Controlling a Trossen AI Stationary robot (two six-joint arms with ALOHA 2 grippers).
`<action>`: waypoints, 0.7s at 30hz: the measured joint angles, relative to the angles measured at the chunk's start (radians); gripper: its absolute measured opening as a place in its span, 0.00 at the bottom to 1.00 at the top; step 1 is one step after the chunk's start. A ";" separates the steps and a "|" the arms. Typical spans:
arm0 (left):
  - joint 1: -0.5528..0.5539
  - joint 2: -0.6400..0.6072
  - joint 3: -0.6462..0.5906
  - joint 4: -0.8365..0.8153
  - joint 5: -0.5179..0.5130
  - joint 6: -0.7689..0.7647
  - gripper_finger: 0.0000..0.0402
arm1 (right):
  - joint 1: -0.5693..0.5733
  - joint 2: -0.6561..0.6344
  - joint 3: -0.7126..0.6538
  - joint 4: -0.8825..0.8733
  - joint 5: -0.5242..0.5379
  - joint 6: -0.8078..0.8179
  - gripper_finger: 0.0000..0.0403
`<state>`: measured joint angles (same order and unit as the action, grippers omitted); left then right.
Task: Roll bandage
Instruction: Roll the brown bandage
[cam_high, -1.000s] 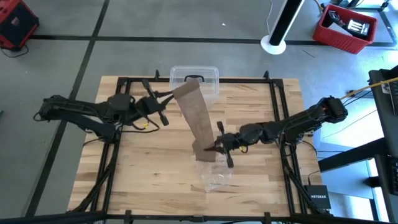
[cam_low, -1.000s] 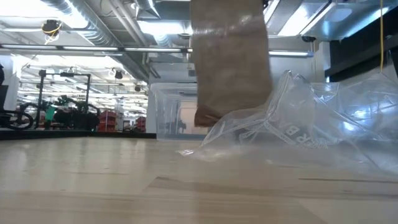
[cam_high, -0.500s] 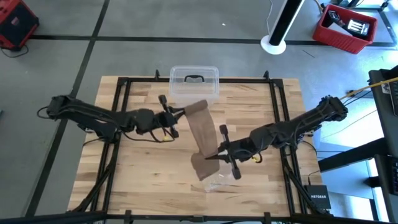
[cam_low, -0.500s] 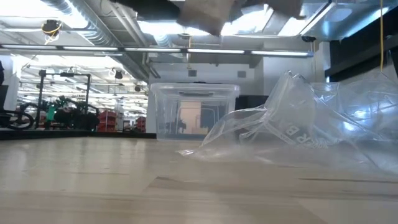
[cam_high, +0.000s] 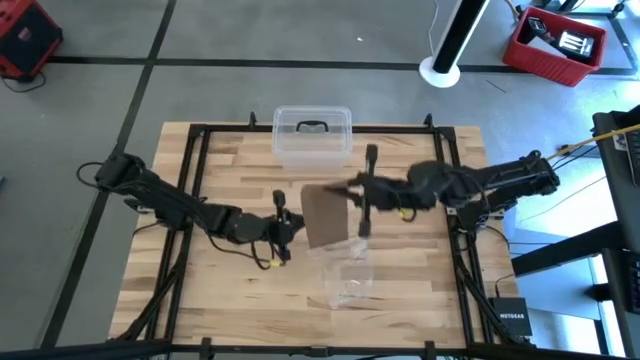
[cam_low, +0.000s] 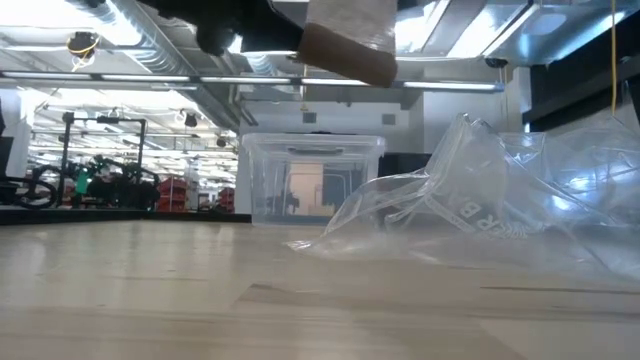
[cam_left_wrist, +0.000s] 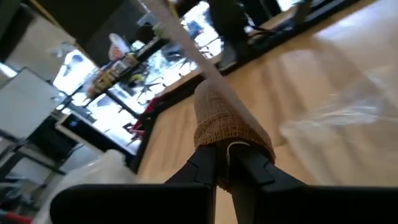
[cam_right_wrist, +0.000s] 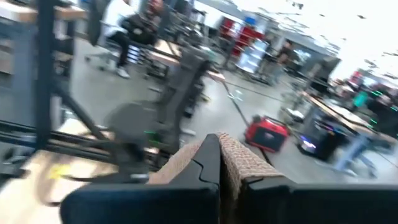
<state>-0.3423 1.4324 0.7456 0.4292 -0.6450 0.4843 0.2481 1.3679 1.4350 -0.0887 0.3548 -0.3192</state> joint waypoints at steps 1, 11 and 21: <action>-0.011 0.010 0.000 0.003 0.006 -0.007 0.04 | -0.024 0.001 0.000 -0.003 0.000 0.001 0.01; -0.103 0.034 0.004 0.039 0.023 -0.033 0.04 | -0.233 0.001 -0.055 -0.096 -0.038 0.058 0.01; -0.168 0.036 0.034 0.036 0.052 -0.050 0.04 | -0.398 0.013 -0.255 -0.085 -0.179 0.190 0.01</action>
<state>-0.5098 1.4681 0.7792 0.4652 -0.5934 0.4343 -0.1496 1.3808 1.1797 -0.1734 0.1757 -0.1288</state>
